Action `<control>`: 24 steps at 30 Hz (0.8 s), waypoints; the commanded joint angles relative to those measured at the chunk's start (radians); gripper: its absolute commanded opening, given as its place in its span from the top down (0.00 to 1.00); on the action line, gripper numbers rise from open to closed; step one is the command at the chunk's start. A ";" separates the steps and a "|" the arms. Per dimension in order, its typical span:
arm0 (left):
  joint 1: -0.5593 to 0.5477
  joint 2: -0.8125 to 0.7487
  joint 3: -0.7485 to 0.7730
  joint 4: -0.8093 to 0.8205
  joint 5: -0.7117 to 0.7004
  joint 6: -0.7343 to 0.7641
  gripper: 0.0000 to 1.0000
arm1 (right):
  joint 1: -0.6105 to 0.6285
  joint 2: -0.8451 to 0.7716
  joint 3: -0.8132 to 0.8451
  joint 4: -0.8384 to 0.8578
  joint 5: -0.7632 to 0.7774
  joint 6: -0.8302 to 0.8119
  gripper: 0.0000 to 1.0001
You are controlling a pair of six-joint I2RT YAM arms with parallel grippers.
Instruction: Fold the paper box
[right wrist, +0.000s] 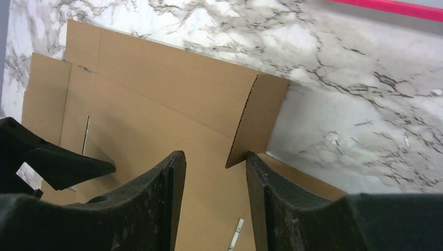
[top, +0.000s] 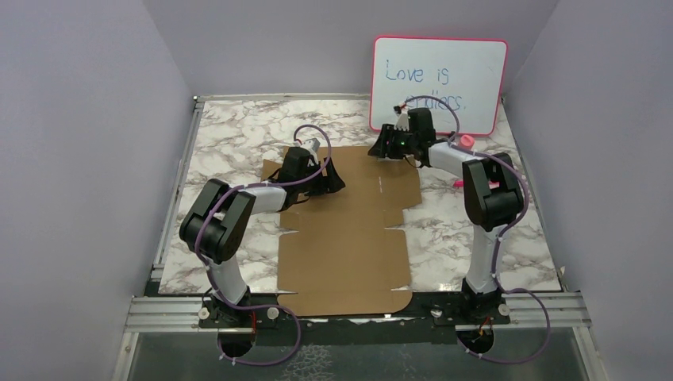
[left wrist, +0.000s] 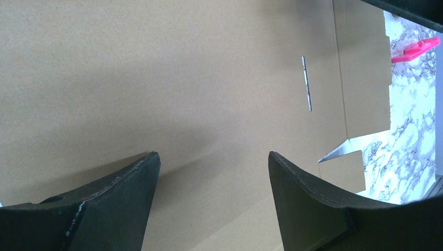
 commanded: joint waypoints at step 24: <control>0.265 -0.097 0.298 -0.463 -0.048 0.098 0.19 | 0.029 -0.070 0.227 -0.259 0.020 -0.337 0.23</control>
